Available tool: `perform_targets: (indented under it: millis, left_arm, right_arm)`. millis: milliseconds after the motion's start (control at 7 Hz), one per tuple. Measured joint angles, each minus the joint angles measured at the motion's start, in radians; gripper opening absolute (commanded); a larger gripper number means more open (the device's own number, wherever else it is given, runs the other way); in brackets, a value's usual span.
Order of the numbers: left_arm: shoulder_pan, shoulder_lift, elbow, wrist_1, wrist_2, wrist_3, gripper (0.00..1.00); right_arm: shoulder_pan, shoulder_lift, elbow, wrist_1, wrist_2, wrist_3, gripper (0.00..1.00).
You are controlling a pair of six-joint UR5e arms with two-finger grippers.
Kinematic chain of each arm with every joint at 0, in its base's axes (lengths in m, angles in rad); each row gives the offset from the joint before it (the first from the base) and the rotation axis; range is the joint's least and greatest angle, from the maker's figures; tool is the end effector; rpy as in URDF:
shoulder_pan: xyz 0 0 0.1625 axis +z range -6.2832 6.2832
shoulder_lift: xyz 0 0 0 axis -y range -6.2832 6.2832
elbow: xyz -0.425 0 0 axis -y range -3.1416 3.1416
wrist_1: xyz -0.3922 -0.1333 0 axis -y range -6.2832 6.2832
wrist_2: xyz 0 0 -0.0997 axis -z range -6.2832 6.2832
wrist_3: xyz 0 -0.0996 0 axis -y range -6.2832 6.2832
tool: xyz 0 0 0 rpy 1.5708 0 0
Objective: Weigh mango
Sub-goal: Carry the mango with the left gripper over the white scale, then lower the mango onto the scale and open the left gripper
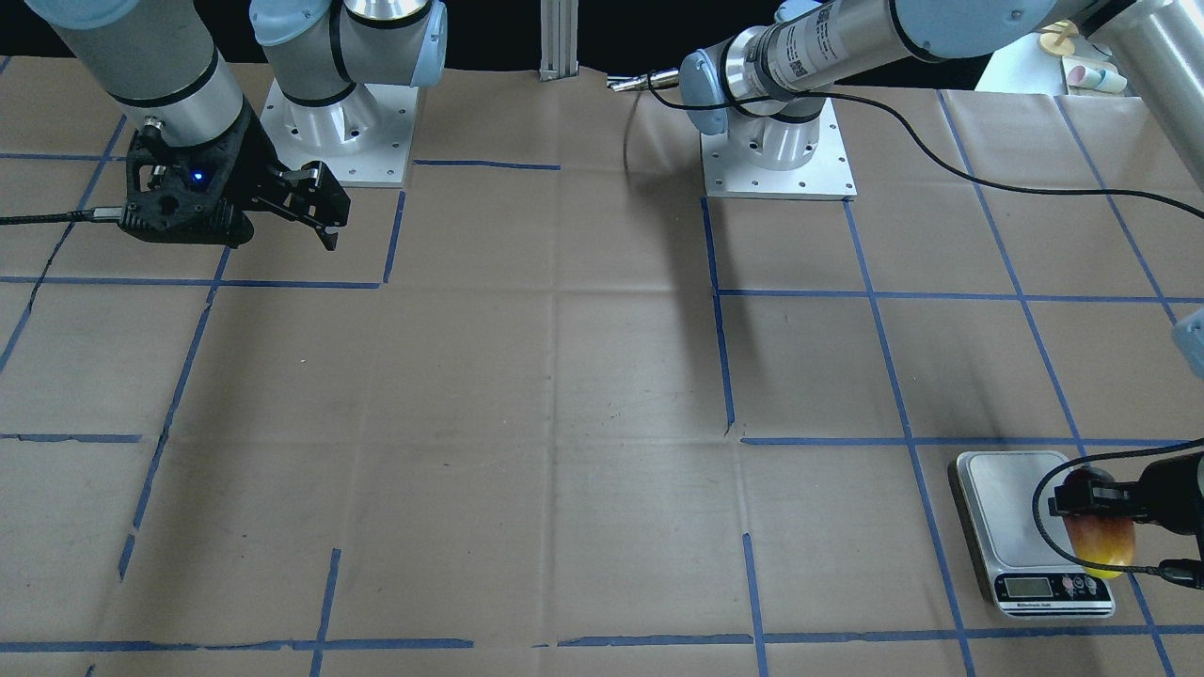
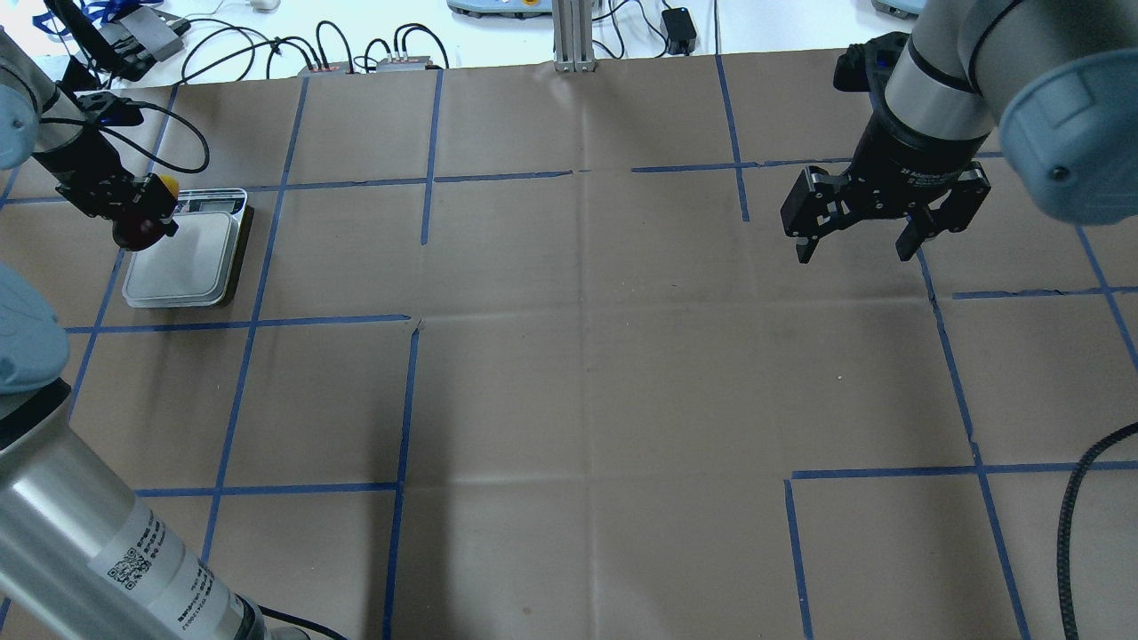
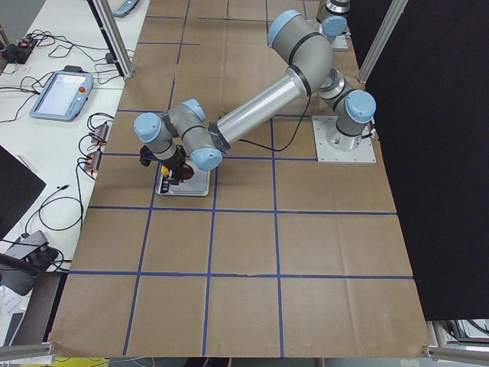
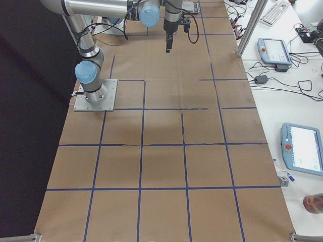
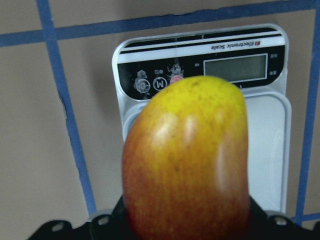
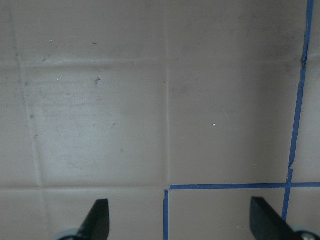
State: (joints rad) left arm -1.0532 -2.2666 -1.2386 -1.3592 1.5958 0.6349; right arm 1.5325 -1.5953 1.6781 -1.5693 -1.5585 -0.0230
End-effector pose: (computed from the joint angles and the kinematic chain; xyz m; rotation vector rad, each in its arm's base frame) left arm 0.2438 -0.6925 0.2357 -0.1830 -3.0666 -0.2171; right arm 0.1164 -0.4762 0.4473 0.0247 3.1239 0.1311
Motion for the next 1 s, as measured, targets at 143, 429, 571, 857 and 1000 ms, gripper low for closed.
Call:
perform_targets:
  millis: [143, 429, 571, 857, 1000]
  left_arm:
    - [0.000, 0.001, -0.020, 0.010, 0.008, -0.002, 0.30]
    - [-0.001, 0.002, -0.045, 0.015, 0.019, -0.006, 0.33]
    - [-0.001, -0.001, -0.049, 0.016, 0.019, -0.010, 0.33]
    - [-0.003, -0.005, -0.051, 0.019, 0.019, -0.017, 0.42]
    - [-0.004, -0.004, -0.052, 0.021, 0.020, -0.019, 0.62]
  right_arm:
    - [0.000, 0.000, 0.000, 0.000, 0.000, 0.000, 1.00]
    - [0.000, 0.000, 0.000, 0.000, 0.000, 0.000, 1.00]
    - [0.000, 0.000, 0.000, 0.000, 0.000, 0.000, 1.00]
    - [0.000, 0.000, 0.000, 0.000, 0.000, 0.000, 1.00]
    - [0.000, 0.000, 0.000, 0.000, 0.000, 0.000, 1.00]
